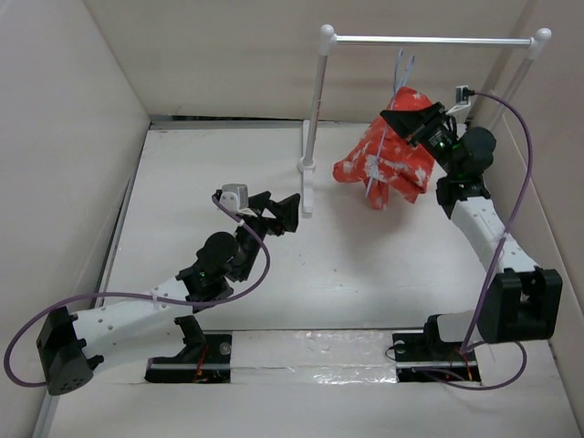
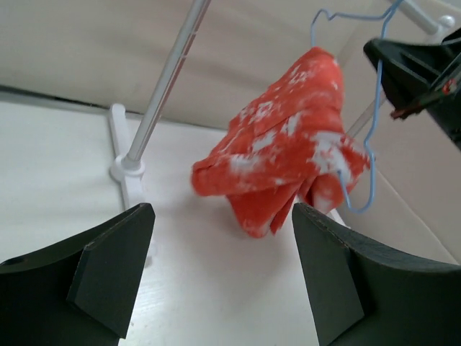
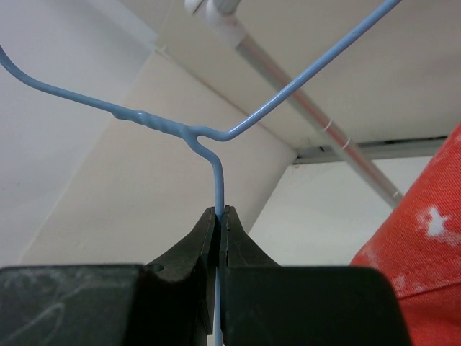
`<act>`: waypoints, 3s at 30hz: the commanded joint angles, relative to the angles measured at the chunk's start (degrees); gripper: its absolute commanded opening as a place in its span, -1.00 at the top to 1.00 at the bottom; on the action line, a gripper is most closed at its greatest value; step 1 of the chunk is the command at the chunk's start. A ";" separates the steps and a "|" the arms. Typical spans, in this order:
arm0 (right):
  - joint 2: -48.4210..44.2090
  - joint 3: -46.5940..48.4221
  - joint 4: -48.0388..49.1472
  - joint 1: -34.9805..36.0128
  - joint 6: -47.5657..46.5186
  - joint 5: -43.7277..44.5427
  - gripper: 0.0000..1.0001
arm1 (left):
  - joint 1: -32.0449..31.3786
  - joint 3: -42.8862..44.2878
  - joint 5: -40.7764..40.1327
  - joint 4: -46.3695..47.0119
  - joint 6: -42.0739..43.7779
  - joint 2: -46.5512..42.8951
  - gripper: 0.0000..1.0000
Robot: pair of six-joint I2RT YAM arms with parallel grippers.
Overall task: Place the trousers on the hanger
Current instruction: Place the hanger at the clothesline, then reset both arms
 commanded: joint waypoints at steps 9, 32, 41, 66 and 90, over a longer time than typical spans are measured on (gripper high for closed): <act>12.52 19.15 3.25 -5.21 -2.16 -2.81 1.00 | 0.40 -8.25 -2.55 1.74 -3.24 -3.43 -0.51; 24.23 25.59 1.14 -9.17 -3.48 -4.57 1.00 | 0.40 -11.95 0.62 6.84 -3.77 4.66 -0.52; 20.29 17.58 4.40 -11.45 -6.01 -6.07 -0.50 | 0.40 -12.21 -0.60 6.76 -2.98 4.92 -0.53; -43.95 -27.76 -21.43 -1.88 -39.51 -3.26 -1.00 | 1.46 -9.65 -6.06 -6.42 -10.09 -5.35 -0.60; -61.72 -39.11 -48.69 -1.88 -52.08 1.14 -1.00 | 1.46 -17.22 -0.79 -25.85 -27.93 -19.59 -0.58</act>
